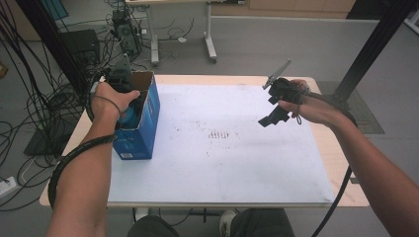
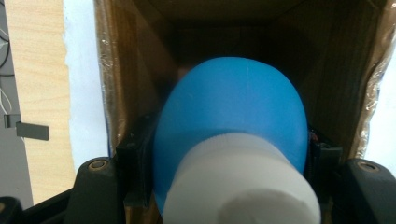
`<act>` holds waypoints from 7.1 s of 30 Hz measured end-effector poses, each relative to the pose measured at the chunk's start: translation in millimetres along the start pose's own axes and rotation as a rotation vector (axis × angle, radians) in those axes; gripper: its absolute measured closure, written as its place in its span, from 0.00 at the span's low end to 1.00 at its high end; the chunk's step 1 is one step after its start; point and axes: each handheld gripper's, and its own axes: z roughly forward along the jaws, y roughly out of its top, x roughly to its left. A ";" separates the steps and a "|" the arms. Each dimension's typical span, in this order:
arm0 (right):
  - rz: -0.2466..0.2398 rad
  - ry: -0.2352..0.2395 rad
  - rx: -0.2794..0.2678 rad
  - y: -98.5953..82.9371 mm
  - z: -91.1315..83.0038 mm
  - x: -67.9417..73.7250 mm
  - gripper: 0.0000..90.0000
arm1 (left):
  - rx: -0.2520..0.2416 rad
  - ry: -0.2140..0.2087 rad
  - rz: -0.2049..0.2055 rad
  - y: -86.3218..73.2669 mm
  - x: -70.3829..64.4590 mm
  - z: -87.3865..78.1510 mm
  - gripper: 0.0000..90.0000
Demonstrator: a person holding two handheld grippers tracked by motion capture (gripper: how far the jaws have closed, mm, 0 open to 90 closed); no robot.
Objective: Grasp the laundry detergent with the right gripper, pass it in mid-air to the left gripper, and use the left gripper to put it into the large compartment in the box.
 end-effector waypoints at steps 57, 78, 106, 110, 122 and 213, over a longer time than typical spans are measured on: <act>-0.001 -0.004 0.022 -4.2 6.4 0.1 0.00 | -0.007 -0.008 0.022 5.4 -0.7 9.2 0.39; -0.009 -0.009 0.024 -2.2 5.0 0.1 0.00 | -0.013 -0.006 0.025 4.3 -0.9 9.1 0.39; -0.013 -0.014 0.018 -2.6 2.4 1.2 0.00 | -0.017 -0.004 0.025 3.5 -1.5 9.2 0.39; -0.013 -0.012 0.018 -2.0 1.9 1.8 0.00 | -0.017 -0.004 0.025 3.7 -1.7 9.2 0.39; -0.012 -0.012 0.022 -2.4 2.1 2.0 0.00 | -0.019 -0.006 0.026 3.4 -1.2 9.4 0.39; -0.003 -0.033 0.035 9.9 -6.2 -1.2 0.00 | -0.166 -0.050 0.171 -16.2 -50.5 -80.0 0.15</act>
